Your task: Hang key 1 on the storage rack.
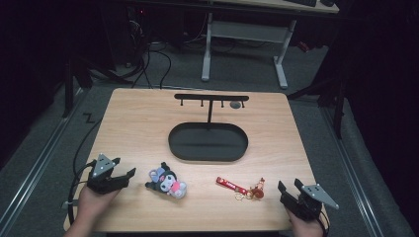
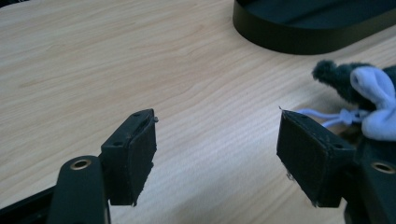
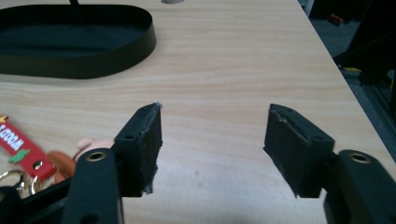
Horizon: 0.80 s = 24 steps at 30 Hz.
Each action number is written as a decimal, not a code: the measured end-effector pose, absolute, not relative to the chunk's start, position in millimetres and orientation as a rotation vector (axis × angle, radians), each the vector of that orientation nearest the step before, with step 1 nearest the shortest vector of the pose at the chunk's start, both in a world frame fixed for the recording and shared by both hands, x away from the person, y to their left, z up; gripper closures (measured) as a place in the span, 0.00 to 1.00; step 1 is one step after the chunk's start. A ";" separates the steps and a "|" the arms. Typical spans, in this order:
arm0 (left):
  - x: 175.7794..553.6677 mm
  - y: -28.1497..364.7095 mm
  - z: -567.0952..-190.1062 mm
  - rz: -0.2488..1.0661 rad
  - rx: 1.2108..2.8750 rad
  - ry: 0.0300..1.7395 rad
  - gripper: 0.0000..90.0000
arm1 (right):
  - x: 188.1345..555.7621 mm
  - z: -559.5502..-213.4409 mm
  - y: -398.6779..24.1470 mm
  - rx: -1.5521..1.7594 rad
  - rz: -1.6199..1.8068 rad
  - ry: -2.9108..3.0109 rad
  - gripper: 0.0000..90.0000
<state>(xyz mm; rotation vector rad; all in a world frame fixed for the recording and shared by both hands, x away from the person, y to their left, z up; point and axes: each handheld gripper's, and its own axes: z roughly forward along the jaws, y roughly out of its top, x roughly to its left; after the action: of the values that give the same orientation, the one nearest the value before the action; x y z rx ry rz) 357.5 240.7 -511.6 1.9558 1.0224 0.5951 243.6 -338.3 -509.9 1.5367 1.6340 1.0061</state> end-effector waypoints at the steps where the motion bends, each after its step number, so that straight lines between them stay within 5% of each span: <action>1: 359.5 238.0 -511.3 0.593 1.958 1.017 0.32 | 240.8 -510.9 -338.7 1.535 1.011 1.639 0.38; 13: 368.7 219.6 -514.9 0.587 2.003 0.981 0.31 | 232.5 -510.7 -327.9 1.479 1.005 1.657 0.32; 24: 360.1 234.4 -515.5 0.586 1.978 1.021 0.32 | 240.4 -509.4 -325.1 1.506 0.997 1.676 0.36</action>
<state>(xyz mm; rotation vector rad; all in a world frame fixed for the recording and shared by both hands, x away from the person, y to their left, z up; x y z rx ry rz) 360.1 234.4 -515.5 1.9779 1.0206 0.5864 240.4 -325.1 -509.4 1.5061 1.6760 0.9969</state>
